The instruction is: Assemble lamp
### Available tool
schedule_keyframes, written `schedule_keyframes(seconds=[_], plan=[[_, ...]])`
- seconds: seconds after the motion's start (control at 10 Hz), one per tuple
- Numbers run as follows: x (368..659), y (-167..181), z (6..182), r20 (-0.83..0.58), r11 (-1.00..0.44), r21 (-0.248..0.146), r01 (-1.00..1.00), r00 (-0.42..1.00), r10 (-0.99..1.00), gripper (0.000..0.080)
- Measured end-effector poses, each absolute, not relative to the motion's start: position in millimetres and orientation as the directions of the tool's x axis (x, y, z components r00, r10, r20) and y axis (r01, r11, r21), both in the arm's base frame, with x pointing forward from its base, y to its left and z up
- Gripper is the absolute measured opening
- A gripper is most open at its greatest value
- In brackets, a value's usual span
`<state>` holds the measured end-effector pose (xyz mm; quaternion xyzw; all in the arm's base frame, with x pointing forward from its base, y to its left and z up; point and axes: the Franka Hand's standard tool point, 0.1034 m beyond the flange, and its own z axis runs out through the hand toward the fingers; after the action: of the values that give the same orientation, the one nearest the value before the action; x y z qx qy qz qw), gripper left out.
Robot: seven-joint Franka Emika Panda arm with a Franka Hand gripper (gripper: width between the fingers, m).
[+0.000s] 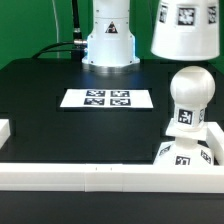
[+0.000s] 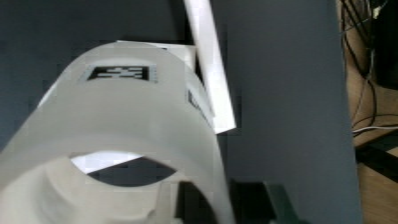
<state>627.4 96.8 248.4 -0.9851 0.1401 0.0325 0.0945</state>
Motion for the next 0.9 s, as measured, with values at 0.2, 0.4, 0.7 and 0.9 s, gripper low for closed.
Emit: schedule_keyframes(seconds=[0.2,0.4,0.7,0.9], plan=[[628,109,229.6,-0.112,-0.943,-0.165,-0.289,0.955,-0.273,0.0045],[624,108,210.8,-0.123,-0.947,-0.156,-0.282,0.956,-0.265,0.0045],[621,104,178.0,-0.141,-0.947,-0.139,-0.29,0.952,-0.271,0.0045],[620,101,164.7,-0.153,-0.946,-0.131,-0.295,0.949,-0.274,0.0045]])
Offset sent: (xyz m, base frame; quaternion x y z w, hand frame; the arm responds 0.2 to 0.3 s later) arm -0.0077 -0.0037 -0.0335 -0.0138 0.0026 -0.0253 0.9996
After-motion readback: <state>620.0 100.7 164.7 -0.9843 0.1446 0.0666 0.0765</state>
